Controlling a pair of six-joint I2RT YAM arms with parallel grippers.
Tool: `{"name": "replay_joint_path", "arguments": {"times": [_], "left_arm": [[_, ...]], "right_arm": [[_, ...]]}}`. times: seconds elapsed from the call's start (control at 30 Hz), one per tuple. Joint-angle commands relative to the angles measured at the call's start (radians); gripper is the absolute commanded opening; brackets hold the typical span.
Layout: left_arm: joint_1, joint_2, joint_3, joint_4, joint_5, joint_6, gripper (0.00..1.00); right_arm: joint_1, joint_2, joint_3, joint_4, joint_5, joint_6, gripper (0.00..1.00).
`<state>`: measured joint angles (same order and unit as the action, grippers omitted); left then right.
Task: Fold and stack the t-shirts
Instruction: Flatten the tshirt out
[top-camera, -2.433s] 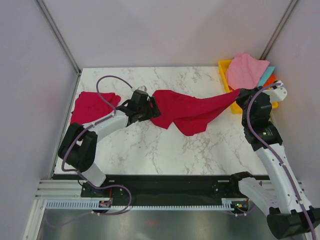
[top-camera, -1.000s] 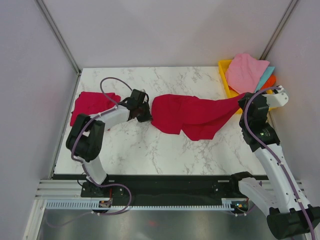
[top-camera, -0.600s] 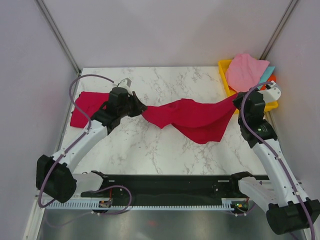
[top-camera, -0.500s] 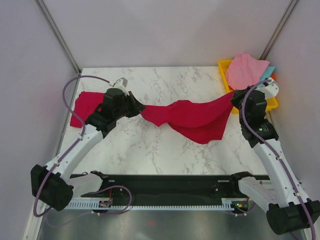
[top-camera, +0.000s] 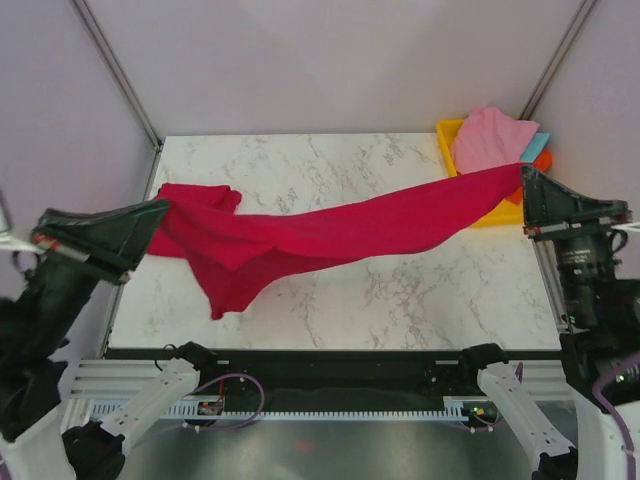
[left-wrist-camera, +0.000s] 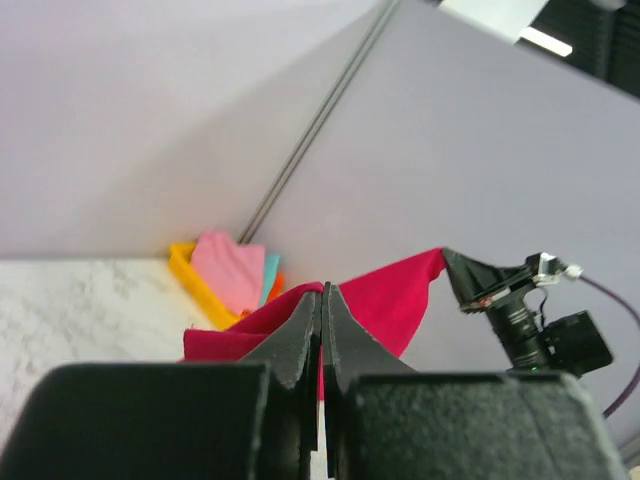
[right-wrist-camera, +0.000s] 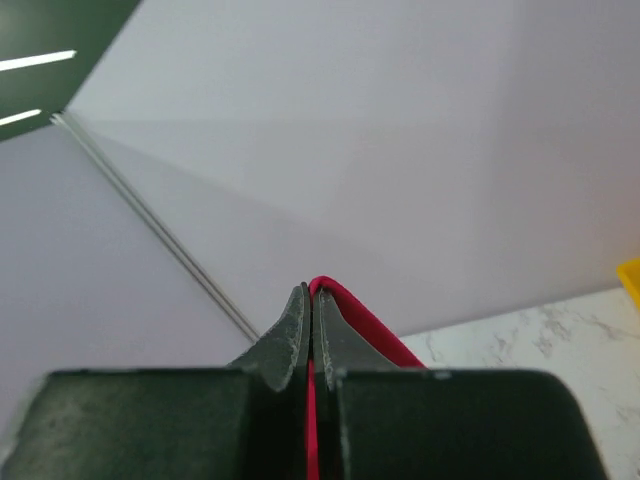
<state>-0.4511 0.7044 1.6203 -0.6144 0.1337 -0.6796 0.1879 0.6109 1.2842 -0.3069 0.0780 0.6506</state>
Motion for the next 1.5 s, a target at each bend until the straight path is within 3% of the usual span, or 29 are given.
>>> {"name": "replay_joint_path", "arguments": {"times": [0.0,0.13,0.27,0.43,0.63,0.7,0.87,1.03,1.2,1.3,1.47], "left_arm": [[0.002,0.016,0.139,-0.155,0.001,0.021,0.02],[0.002,0.078,0.324,-0.231,-0.052,0.02,0.02],[0.0,0.165,0.397,-0.257,-0.083,0.005,0.02],[0.002,0.314,0.42,-0.251,-0.185,0.017,0.02],[0.017,0.57,0.443,-0.176,-0.312,0.069,0.02],[0.077,0.679,0.463,-0.14,-0.295,0.052,0.02],[0.311,0.946,0.506,-0.035,-0.039,-0.086,0.02],[0.356,1.286,0.711,-0.015,0.007,-0.101,0.02],[0.394,1.295,0.788,0.048,0.109,-0.132,0.02],[0.397,1.244,0.881,0.059,0.151,-0.141,0.02],[0.397,1.1,0.853,0.097,0.208,-0.181,0.02]], "right_arm": [[0.001,-0.037,0.108,-0.046,-0.034,0.024,0.0],[0.001,-0.042,0.214,-0.093,-0.006,0.02,0.0],[0.001,-0.001,0.242,-0.118,0.037,0.02,0.0],[0.002,0.058,0.126,-0.107,0.17,0.035,0.0],[0.001,0.235,-0.061,0.047,0.256,0.075,0.0],[0.001,0.346,-0.095,0.121,0.276,0.095,0.0],[-0.007,0.692,-0.028,0.247,0.298,0.171,0.0],[-0.034,0.969,0.127,0.301,0.215,0.233,0.0],[-0.062,1.026,0.2,0.348,0.086,0.209,0.0],[-0.082,0.945,0.242,0.342,0.046,0.199,0.0],[-0.094,0.764,0.268,0.308,-0.012,0.166,0.0]]}}
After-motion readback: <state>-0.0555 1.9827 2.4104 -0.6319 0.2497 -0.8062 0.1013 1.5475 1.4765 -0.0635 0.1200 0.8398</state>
